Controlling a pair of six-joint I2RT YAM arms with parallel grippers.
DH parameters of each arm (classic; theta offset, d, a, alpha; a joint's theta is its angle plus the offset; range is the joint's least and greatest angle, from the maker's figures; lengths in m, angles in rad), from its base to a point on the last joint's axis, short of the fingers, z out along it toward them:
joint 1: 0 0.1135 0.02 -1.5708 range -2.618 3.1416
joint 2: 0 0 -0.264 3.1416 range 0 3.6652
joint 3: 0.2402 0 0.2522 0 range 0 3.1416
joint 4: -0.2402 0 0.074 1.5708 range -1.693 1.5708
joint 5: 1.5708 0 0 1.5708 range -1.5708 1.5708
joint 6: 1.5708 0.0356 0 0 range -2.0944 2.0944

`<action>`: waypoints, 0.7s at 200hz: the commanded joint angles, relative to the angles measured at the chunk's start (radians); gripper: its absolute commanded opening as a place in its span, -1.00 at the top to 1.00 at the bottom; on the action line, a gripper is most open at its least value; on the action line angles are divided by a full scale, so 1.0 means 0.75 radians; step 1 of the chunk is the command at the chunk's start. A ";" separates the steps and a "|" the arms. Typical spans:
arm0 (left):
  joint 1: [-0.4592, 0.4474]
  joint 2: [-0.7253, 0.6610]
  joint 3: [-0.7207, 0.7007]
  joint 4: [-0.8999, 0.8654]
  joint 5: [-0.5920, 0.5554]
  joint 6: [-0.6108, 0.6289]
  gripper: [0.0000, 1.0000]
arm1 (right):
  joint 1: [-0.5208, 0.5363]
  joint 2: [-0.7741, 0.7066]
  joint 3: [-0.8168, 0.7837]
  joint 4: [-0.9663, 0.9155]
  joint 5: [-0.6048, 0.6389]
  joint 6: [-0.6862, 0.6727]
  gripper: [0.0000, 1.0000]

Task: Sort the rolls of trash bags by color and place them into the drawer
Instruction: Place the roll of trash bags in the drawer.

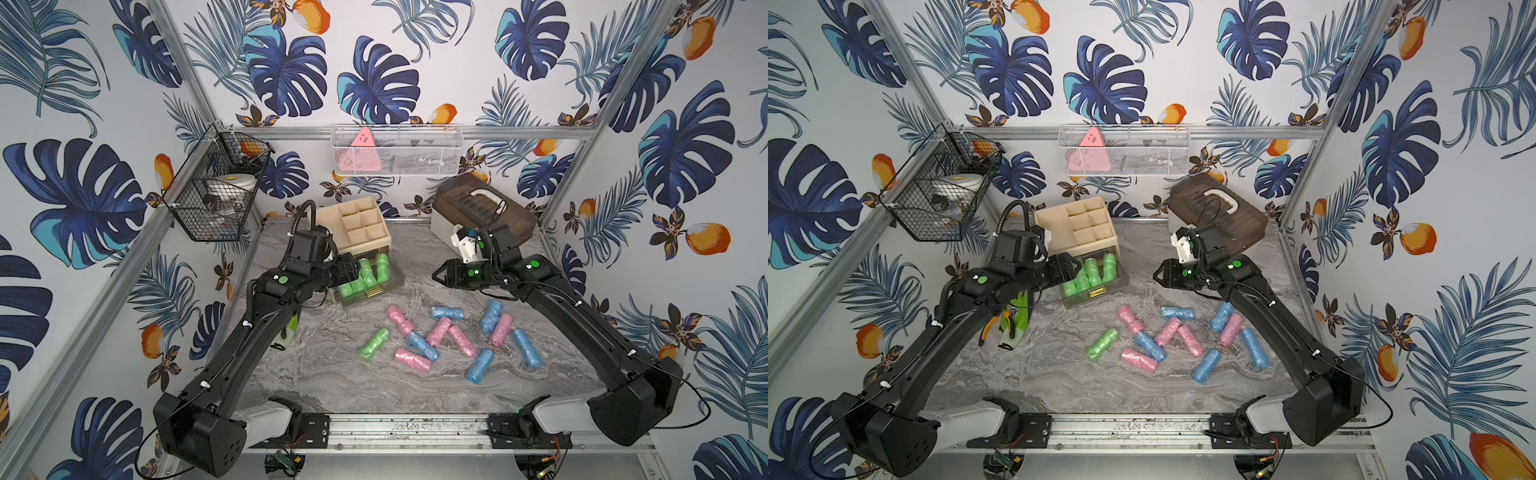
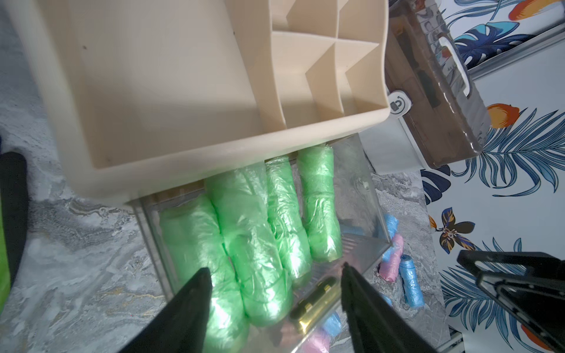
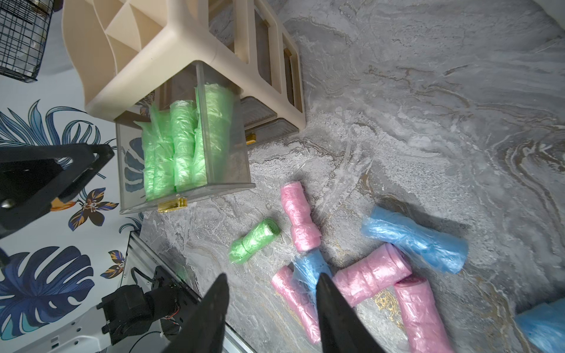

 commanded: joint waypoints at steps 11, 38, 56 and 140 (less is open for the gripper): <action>-0.006 -0.007 0.075 -0.113 -0.023 0.142 -0.33 | 0.001 0.005 0.015 0.035 -0.006 -0.011 0.03; -0.142 -0.006 0.127 -0.196 -0.116 0.234 -0.32 | 0.001 0.009 0.008 0.032 0.005 -0.026 0.03; -0.309 0.005 0.139 -0.242 -0.215 0.273 -0.32 | 0.000 0.013 -0.008 0.028 0.013 -0.030 0.02; -0.801 0.021 -0.075 -0.314 -0.365 0.360 -0.35 | -0.019 -0.041 -0.148 0.012 0.085 -0.055 -0.16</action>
